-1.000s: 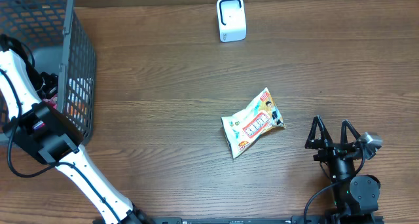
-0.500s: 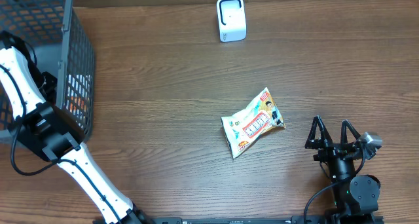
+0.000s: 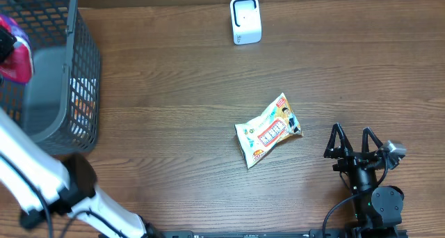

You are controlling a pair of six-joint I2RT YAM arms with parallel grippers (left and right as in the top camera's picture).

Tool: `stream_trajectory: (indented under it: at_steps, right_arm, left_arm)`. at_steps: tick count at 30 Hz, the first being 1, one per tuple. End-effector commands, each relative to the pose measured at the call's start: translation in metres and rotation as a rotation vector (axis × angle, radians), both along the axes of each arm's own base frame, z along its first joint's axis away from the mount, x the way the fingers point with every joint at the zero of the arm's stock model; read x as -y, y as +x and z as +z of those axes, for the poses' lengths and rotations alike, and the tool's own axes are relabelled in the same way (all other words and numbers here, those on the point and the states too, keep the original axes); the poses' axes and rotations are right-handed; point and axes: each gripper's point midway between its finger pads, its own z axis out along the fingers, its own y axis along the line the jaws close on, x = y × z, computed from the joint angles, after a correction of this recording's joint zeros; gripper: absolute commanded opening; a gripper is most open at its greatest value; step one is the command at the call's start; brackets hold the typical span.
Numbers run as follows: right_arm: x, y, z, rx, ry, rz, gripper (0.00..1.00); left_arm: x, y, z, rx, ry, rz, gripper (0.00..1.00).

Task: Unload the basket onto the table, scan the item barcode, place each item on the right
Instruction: 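Reach the left gripper into the basket and grasp the red pad pack, then carry the red pad pack past the scanner and release it on table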

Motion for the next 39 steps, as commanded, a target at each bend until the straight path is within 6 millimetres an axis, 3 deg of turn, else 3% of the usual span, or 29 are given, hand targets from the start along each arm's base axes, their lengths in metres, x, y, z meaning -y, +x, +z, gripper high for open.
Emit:
stream_trajectory:
  at_steps: [1, 4, 5, 6, 7, 10, 12, 15, 18, 19, 24, 25, 26, 27, 29, 32, 36, 39]
  right_arm:
    - [0.003, 0.0, -0.003, 0.001, 0.001, -0.014, 1.0]
    - [0.003, 0.0, -0.003, 0.001, 0.001, -0.014, 1.0]
    - [0.003, 0.0, -0.003, 0.001, 0.001, -0.014, 1.0]
    - [0.003, 0.0, -0.003, 0.001, 0.001, -0.014, 1.0]
    - [0.003, 0.0, -0.003, 0.001, 0.001, -0.014, 1.0]
    - [0.003, 0.0, -0.003, 0.001, 0.001, -0.014, 1.0]
    - [0.003, 0.0, -0.003, 0.001, 0.001, -0.014, 1.0]
    - [0.003, 0.0, -0.003, 0.001, 0.001, -0.014, 1.0]
    - [0.003, 0.0, -0.003, 0.001, 0.001, -0.014, 1.0]
    - [0.003, 0.0, -0.003, 0.001, 0.001, -0.014, 1.0]
    - [0.003, 0.0, -0.003, 0.001, 0.001, -0.014, 1.0]
    - [0.003, 0.0, -0.003, 0.001, 0.001, -0.014, 1.0]
    - [0.003, 0.0, -0.003, 0.001, 0.001, -0.014, 1.0]
    - [0.003, 0.0, -0.003, 0.001, 0.001, -0.014, 1.0]
    - [0.003, 0.0, -0.003, 0.001, 0.001, -0.014, 1.0]
    - [0.003, 0.0, -0.003, 0.001, 0.001, -0.014, 1.0]
    - [0.003, 0.0, -0.003, 0.001, 0.001, -0.014, 1.0]
    - [0.003, 0.0, -0.003, 0.001, 0.001, -0.014, 1.0]
  left_arm:
    - [0.048, 0.0, 0.022, 0.052, 0.036, -0.148, 0.04]
    - [0.107, 0.013, 0.029, 0.085, 0.017, -0.346, 0.04]
    - [0.141, 0.021, 0.024, 0.077, -0.01, -0.446, 0.04]
    - [0.154, 0.025, 0.02, 0.063, -0.017, -0.481, 0.04]
    - [0.185, 0.032, 0.004, 0.005, -0.02, -0.561, 0.04]
    - [0.241, 0.043, -0.054, -0.202, -0.016, -0.683, 0.04]
    - [0.29, 0.039, -0.111, -0.395, -0.047, -0.8, 0.04]
    - [0.339, 0.023, -0.184, -0.637, -0.057, -0.914, 0.04]
    - [0.374, 0.012, -0.239, -0.782, -0.048, -0.987, 0.04]
    - [0.391, 0.006, -0.266, -0.844, -0.04, -1.017, 0.04]
    - [0.427, -0.017, -0.331, -1.013, -0.003, -1.089, 0.04]
    - [0.429, -0.019, -0.337, -1.032, 0.0, -1.093, 0.06]
    - [0.431, -0.022, -0.343, -1.052, 0.004, -1.098, 0.14]
    - [0.433, -0.024, -0.349, -1.069, 0.008, -1.108, 0.33]
    - [0.432, -0.025, -0.352, -1.079, 0.015, -1.116, 0.58]
    - [0.425, -0.017, -0.338, -1.06, 0.007, -1.104, 0.7]
    - [0.412, 0.013, -0.295, -0.931, -0.02, -1.09, 0.75]
    - [0.404, 0.045, -0.23, -0.687, -0.075, -1.076, 0.83]
